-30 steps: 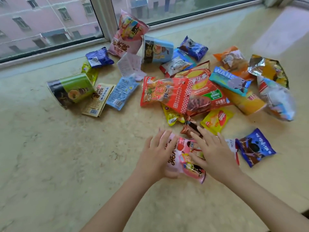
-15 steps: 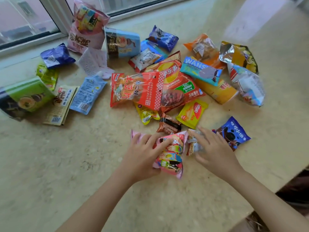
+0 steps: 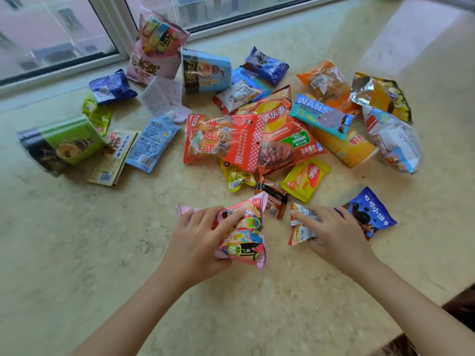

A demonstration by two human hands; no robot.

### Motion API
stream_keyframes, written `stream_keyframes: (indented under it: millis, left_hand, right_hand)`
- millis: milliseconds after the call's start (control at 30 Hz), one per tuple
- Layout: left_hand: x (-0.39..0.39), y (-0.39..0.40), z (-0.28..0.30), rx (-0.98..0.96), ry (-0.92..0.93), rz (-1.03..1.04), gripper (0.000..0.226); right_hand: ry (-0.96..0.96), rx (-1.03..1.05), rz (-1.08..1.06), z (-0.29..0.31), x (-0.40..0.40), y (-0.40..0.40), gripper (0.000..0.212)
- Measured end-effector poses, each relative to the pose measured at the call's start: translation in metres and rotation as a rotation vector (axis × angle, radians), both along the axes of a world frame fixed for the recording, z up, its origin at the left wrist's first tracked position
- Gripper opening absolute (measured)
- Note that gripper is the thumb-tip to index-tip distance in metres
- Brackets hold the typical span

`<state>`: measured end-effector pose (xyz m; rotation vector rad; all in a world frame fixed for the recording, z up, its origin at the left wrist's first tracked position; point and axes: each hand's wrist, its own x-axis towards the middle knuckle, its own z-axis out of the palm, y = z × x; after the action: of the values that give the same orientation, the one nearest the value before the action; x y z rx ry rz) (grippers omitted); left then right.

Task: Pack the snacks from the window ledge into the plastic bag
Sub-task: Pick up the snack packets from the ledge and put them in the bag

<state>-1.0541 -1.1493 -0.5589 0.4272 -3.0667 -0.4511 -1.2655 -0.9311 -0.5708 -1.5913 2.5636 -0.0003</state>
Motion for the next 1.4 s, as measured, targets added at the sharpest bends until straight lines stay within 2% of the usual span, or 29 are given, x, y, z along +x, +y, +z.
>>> stream_keyframes:
  millis: [333, 467, 633, 900, 1167, 1400]
  left_hand:
    - [0.093, -0.025, 0.027, -0.076, 0.011, 0.238, 0.088]
    - [0.147, -0.046, 0.026, -0.122, 0.034, 0.35, 0.087]
    - [0.231, -0.074, 0.029, -0.157, 0.055, 0.482, 0.084]
    - [0.387, -0.12, 0.058, -0.208, 0.063, 0.706, 0.088]
    - [0.503, -0.15, 0.093, -0.339, 0.139, 0.913, 0.082]
    - [0.57, -0.158, 0.07, -0.344, 0.038, 1.094, 0.095]
  right_hand:
    - [-0.005, -0.28, 0.232, 0.032, 0.077, -0.064, 0.077]
    - [-0.016, -0.324, 0.33, 0.041, 0.123, -0.11, 0.068]
    - [-0.026, -0.379, 0.423, 0.049, 0.2, -0.171, 0.061]
    - [-0.047, -0.459, 0.606, 0.077, 0.348, -0.273, 0.071]
    - [-0.107, -0.577, 0.762, 0.113, 0.481, -0.352, 0.07]
    - [-0.127, -0.554, 0.965, 0.119, 0.578, -0.402, 0.065]
